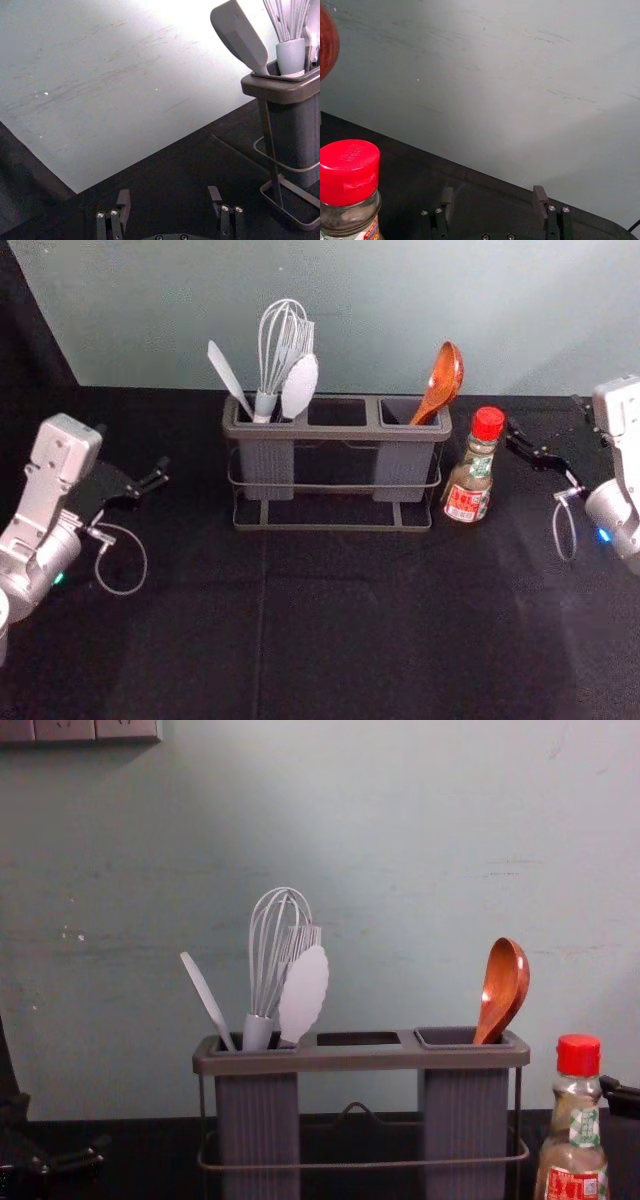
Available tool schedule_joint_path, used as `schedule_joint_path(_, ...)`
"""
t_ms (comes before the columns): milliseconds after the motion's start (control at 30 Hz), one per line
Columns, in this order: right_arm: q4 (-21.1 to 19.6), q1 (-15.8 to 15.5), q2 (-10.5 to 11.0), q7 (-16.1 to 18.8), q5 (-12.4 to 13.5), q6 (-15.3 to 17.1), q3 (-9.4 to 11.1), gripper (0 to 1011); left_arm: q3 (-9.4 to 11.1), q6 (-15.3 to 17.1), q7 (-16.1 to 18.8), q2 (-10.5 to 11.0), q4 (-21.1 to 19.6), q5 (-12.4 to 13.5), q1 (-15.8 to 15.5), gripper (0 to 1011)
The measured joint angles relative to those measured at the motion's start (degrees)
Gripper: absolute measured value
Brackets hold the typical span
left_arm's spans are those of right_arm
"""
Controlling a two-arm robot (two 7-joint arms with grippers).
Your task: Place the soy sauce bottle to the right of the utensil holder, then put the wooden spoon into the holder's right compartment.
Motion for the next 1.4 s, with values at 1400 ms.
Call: schedule_joint_path(1400, -0.01, 0.02, 0.00, 0.09, 0.01, 0.03, 0.01, 1004, 0.00, 0.00, 0.00, 0.00, 0.00, 0.00, 0.00, 1011)
